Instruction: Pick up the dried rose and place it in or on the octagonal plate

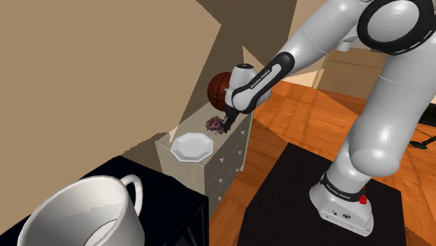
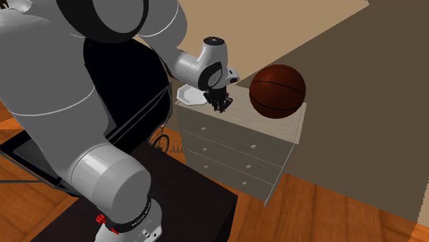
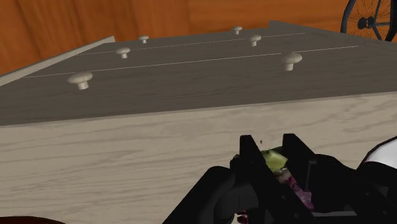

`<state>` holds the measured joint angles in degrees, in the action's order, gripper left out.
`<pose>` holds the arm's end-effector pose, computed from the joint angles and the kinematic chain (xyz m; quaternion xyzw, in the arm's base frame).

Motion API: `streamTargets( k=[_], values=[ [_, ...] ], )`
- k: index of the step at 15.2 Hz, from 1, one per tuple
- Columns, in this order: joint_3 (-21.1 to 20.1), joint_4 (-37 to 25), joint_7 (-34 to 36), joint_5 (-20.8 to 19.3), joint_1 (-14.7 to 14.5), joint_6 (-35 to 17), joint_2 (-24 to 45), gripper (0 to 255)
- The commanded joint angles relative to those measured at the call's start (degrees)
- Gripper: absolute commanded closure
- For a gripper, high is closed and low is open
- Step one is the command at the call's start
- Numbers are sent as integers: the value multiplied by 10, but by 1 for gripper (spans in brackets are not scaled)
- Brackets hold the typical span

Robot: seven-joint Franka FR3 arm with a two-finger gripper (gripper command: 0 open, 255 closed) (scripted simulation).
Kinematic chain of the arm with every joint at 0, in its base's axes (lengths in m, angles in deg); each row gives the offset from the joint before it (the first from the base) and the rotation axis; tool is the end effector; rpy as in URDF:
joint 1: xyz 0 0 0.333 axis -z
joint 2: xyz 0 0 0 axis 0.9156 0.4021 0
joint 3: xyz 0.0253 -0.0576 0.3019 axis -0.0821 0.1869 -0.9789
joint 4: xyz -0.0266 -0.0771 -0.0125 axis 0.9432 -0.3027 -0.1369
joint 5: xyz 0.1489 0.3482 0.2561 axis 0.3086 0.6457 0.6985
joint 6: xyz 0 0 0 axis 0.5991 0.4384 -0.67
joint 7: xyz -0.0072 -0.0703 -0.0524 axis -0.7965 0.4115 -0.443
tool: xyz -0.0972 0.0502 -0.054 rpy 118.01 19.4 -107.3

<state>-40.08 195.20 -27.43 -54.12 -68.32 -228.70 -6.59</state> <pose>0.5335 -0.0027 0.1970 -0.9962 -0.0331 -0.0802 0.0112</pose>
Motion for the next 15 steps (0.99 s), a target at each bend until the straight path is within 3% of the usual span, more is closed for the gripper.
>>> streamTargets(
  k=[1, 15],
  values=[
    [1, -2, 3, -3, 0, 16, -14, 255],
    [-6, -27, 32, -20, -6, 111, -85, 255]
  ],
)
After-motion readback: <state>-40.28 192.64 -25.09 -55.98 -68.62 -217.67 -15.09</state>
